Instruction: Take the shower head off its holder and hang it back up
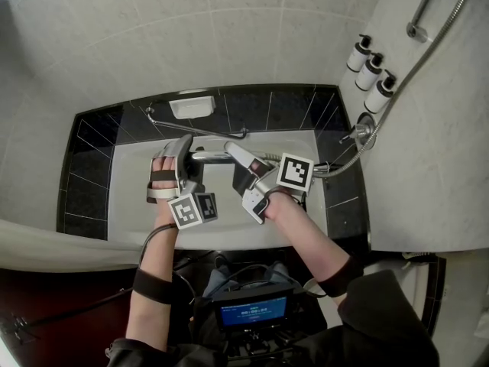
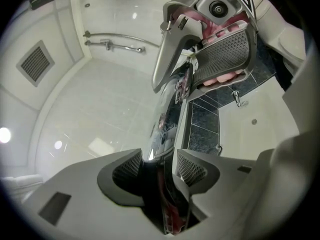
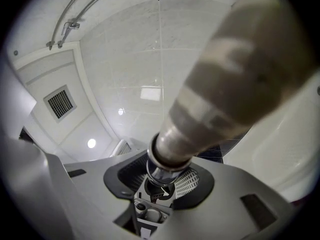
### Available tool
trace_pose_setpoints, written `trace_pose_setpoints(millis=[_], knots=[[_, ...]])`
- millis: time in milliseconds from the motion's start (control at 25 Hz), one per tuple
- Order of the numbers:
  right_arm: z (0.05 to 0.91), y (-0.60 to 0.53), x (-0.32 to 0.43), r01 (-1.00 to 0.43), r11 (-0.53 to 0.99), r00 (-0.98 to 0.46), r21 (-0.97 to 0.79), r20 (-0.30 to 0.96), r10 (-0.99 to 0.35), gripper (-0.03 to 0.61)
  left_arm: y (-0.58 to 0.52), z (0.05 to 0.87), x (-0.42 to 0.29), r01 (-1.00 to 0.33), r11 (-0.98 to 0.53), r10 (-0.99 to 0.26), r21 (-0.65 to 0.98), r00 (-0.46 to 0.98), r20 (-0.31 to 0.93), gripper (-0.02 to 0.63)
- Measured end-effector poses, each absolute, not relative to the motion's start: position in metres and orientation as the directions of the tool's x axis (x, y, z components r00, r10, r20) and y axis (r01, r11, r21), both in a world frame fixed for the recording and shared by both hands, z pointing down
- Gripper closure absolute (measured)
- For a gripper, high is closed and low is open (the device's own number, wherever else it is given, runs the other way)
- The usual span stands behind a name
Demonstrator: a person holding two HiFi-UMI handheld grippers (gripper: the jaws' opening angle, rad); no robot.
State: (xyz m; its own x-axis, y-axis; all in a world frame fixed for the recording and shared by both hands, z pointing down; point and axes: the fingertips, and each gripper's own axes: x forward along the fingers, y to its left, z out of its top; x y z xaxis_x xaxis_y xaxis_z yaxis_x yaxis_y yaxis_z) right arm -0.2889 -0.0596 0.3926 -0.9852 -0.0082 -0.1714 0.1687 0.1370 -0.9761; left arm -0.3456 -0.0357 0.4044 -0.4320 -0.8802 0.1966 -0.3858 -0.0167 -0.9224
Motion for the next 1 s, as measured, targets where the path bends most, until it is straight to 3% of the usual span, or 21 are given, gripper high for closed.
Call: trace_pose_setpoints(millis=[240, 360, 1000], knots=[[0.383, -0.066, -0.287, 0.184, 0.172, -0.982, -0.968, -0.189, -0.015, 0.408, -0.045, 0.393, -0.348, -0.398, -0.022, -0.881, -0.917, -0.426, 0.206, 0.391], [0.376, -0.072, -0.284, 0.183, 0.214, -0.981, -0.96, -0.193, -0.028, 0.356, -0.053, 0.38, -0.351, -0.401, -0.012, -0.883, -0.916, -0.426, 0.198, 0.393], [0.352, -0.087, -0.251, 0.231, 0.329, -0.964, -0.916, -0.262, -0.053, 0.335, -0.099, 0.33, -0.363, -0.408, -0.02, -0.885, -0.913, -0.417, 0.206, 0.409]])
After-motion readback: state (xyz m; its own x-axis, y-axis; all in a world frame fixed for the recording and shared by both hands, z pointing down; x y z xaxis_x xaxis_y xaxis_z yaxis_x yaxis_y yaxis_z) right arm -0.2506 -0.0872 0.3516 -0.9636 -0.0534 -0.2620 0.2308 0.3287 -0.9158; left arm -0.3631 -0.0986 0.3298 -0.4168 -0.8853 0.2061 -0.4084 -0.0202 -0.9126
